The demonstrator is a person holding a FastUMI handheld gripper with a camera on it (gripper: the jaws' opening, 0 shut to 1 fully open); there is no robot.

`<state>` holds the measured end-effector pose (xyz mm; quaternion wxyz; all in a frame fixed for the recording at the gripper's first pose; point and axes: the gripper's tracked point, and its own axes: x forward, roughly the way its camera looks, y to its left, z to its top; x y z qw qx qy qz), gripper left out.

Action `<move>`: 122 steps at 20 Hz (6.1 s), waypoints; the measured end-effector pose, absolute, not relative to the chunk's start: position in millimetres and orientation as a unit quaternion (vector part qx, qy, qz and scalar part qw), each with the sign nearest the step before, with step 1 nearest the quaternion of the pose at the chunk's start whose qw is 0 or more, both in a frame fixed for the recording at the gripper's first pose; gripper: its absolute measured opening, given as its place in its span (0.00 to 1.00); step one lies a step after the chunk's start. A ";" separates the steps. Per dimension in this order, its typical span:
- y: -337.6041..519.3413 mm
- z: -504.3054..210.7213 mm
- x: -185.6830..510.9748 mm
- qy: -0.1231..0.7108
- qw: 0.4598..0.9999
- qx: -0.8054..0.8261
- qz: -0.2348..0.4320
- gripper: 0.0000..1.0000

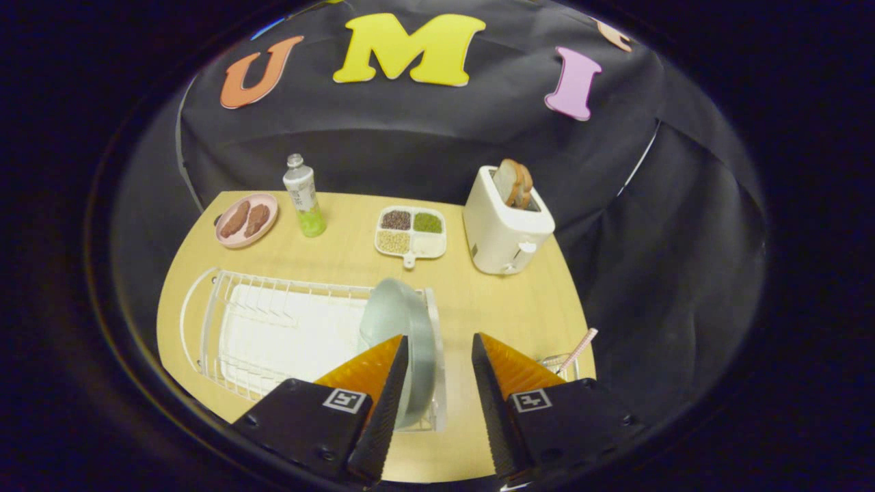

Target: Take the plate from the dish rack, then take the spoon from the basket and place it into the plate.

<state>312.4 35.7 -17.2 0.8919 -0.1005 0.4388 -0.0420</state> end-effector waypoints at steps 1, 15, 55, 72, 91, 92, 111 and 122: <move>36.0 -17.1 318.1 0.442 0.889 -0.106 -0.050 0.56; 40.1 -33.3 321.7 0.491 0.840 -0.199 -0.119 0.18; 104.6 -140.4 68.8 0.341 0.940 -0.012 -0.007 0.16; 54.1 -262.3 93.6 0.352 0.920 0.106 0.138 0.26; -113.9 -170.0 183.7 0.147 0.985 0.046 0.079 1.00; -124.5 -164.4 190.4 0.143 0.986 0.041 0.071 1.00; -205.2 -137.6 371.7 0.183 0.980 0.069 0.024 0.99; -207.4 -78.6 360.7 0.078 0.994 0.081 -0.009 0.16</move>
